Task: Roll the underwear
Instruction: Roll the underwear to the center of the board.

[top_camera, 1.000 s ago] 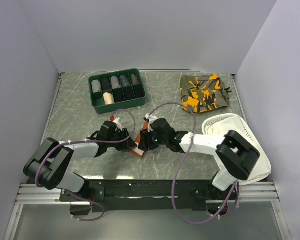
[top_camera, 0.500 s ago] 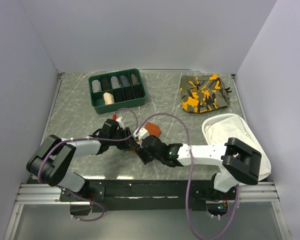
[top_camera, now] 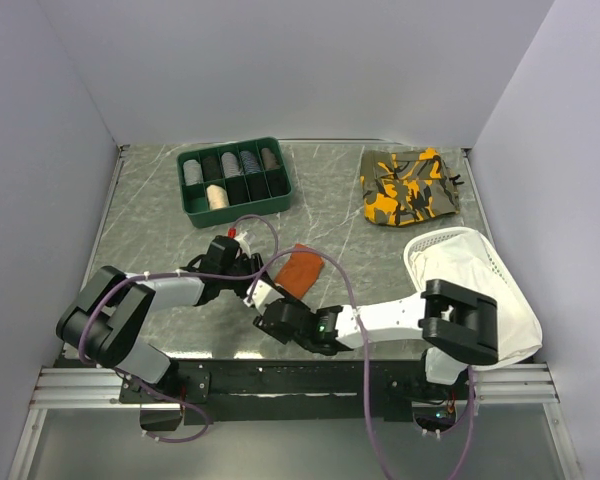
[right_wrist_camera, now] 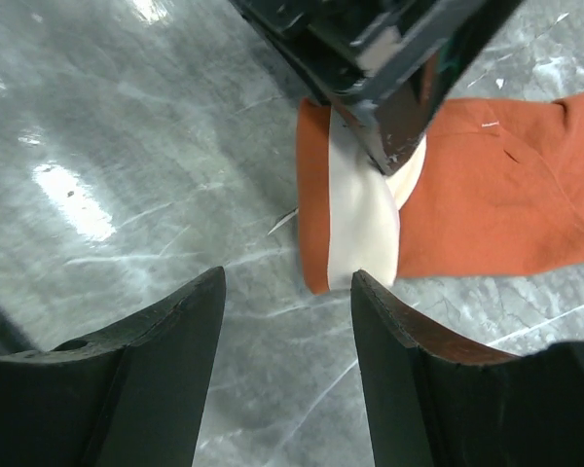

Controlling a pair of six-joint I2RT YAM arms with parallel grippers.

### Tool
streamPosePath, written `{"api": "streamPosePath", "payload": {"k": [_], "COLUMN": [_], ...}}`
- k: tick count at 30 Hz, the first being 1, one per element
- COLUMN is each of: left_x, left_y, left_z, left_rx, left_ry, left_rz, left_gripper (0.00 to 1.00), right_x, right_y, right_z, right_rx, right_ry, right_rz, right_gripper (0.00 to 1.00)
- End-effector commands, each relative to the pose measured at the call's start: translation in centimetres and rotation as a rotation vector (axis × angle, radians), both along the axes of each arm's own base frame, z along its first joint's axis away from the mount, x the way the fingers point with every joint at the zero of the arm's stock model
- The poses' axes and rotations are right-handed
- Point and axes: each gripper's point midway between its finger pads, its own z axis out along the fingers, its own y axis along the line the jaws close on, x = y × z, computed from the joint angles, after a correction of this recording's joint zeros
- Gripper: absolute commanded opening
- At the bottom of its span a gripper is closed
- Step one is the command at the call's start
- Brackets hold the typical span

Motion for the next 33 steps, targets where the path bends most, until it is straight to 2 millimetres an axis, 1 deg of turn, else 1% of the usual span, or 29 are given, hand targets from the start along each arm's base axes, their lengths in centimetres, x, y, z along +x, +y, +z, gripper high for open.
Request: {"api": "streamPosePath", "payload": {"k": [1,3,5,9,12,14,15,20,21,23,24,26,27,30,32,33], "left_x": [-2.5,-2.6,-2.7,-2.6,-2.7,-2.7,-2.7,-2.8,-2.6,-2.6,-2.5,-2.5,-2.4,-2.4,-2.4,-2.3], "left_y": [1.9,1.8,1.8,1.7,1.7,1.7,1.7,1.6,1.5,1.5,1.4,1.4,1.5,1.5,1.6,1.7], "left_z": [-3.5,-3.5,-3.6,-3.6,-3.6,-3.5,-3.6,-3.6,-3.5,-3.5,-3.4,-3.4,-3.4,-3.4,-3.4,-3.3], "left_rx": [0.123,0.120,0.118,0.116,0.115,0.114,0.114,0.108,0.105,0.102,0.100,0.103,0.106,0.105,0.106,0.105], "left_ry": [0.102,0.104,0.106,0.105,0.107,0.107,0.108,0.112,0.109,0.110,0.110,0.112,0.111,0.112,0.110,0.109], "left_rz": [-0.027,-0.030,-0.032,-0.037,-0.038,-0.041,-0.040,-0.038,-0.037,-0.035,-0.036,-0.039,-0.034,-0.034,-0.028,-0.024], "left_gripper": [0.42,0.42,0.42,0.42,0.42,0.41,0.41,0.41,0.41,0.41,0.41,0.41,0.41,0.42,0.42,0.43], "right_x": [1.8,2.1,2.5,2.7,2.5,2.7,2.8,2.5,2.3,2.1,2.0,1.7,1.6,1.4,1.1,1.0], "right_y": [0.8,0.7,0.7,0.1,-0.4,-1.1,-1.6,-2.9,-3.0,-2.8,-2.9,-2.8,-2.6,-2.5,-2.2,-2.1], "right_z": [0.6,-0.1,-0.4,-2.1,-3.2,-3.8,-4.3,-5.4,-5.6,-5.7,-5.9,-6.2,-6.2,-6.6,-6.6,-6.6], "right_rx": [-0.023,-0.049,-0.058,-0.091,-0.094,-0.103,-0.117,-0.105,-0.111,-0.101,-0.104,-0.107,-0.102,-0.105,-0.097,-0.088], "right_ry": [-0.100,-0.112,-0.120,-0.096,-0.059,-0.040,-0.031,0.030,0.042,0.061,0.066,0.082,0.090,0.109,0.124,0.135], "right_rz": [-0.039,-0.050,-0.063,-0.078,-0.081,-0.102,-0.110,-0.143,-0.142,-0.137,-0.139,-0.136,-0.132,-0.124,-0.107,-0.099], "right_gripper": [0.62,0.62,0.62,0.62,0.62,0.61,0.60,0.56,0.52,0.49,0.45,0.40,0.34,0.26,0.24,0.21]}}
